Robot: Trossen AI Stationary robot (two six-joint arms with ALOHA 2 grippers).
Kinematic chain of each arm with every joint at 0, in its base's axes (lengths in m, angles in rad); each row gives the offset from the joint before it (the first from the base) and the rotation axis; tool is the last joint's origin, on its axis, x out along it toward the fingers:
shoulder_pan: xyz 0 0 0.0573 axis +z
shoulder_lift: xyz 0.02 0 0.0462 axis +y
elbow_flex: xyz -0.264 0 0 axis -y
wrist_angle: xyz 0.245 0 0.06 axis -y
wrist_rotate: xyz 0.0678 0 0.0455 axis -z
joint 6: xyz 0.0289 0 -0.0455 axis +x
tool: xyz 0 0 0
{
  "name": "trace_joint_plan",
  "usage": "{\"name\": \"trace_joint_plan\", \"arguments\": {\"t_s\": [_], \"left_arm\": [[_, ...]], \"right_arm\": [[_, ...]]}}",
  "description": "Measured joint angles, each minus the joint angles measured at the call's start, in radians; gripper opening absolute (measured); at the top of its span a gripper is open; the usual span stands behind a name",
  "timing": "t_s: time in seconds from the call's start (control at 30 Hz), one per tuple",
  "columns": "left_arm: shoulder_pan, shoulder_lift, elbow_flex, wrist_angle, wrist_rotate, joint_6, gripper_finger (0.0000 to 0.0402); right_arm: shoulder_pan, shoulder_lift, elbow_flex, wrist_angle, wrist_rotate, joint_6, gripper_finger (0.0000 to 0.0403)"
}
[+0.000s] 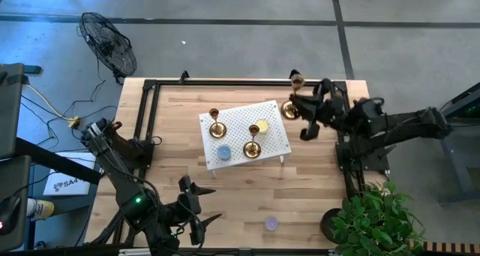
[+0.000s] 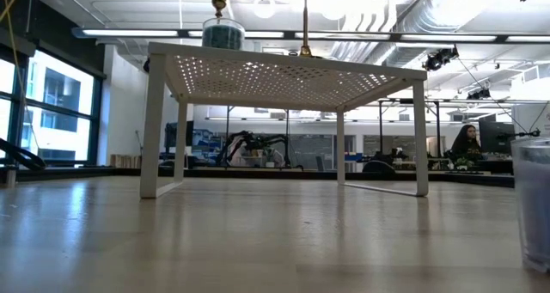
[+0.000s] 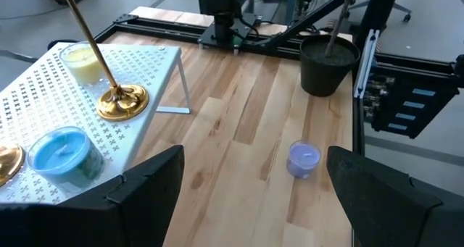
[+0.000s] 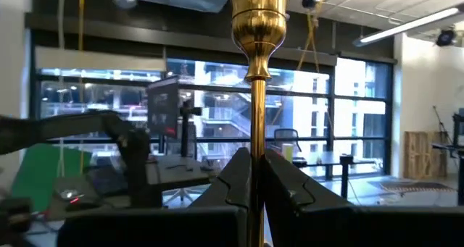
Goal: Pick & Place candle stick holders
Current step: Put the yellow candle holder on the shelf
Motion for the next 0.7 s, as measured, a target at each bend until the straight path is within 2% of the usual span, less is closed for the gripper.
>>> {"name": "trace_joint_plan", "arguments": {"t_s": [0.07,0.2,0.33,0.57,0.7], "left_arm": [[0.000,0.000,0.000,0.001,0.000,0.005,0.0333],[0.001,0.000,0.000,0.000,-0.001,0.007,0.0333],[0.000,0.000,0.000,-0.002,-0.001,0.007,0.0333],[0.000,0.000,0.000,-0.001,0.000,0.007,0.0333],[0.000,0.000,0.000,0.000,0.000,0.007,0.0333]], "right_arm": [[-0.072,0.010,0.000,0.000,-0.050,0.044,0.0009],[-0.214,0.047,0.000,0.021,-0.229,0.176,0.0009],[-0.320,0.096,0.000,0.021,-0.323,0.249,0.0009],[-0.407,0.188,0.000,0.021,-0.405,0.274,0.0009],[-0.420,0.222,0.000,0.021,-0.412,0.258,0.0009]]}}
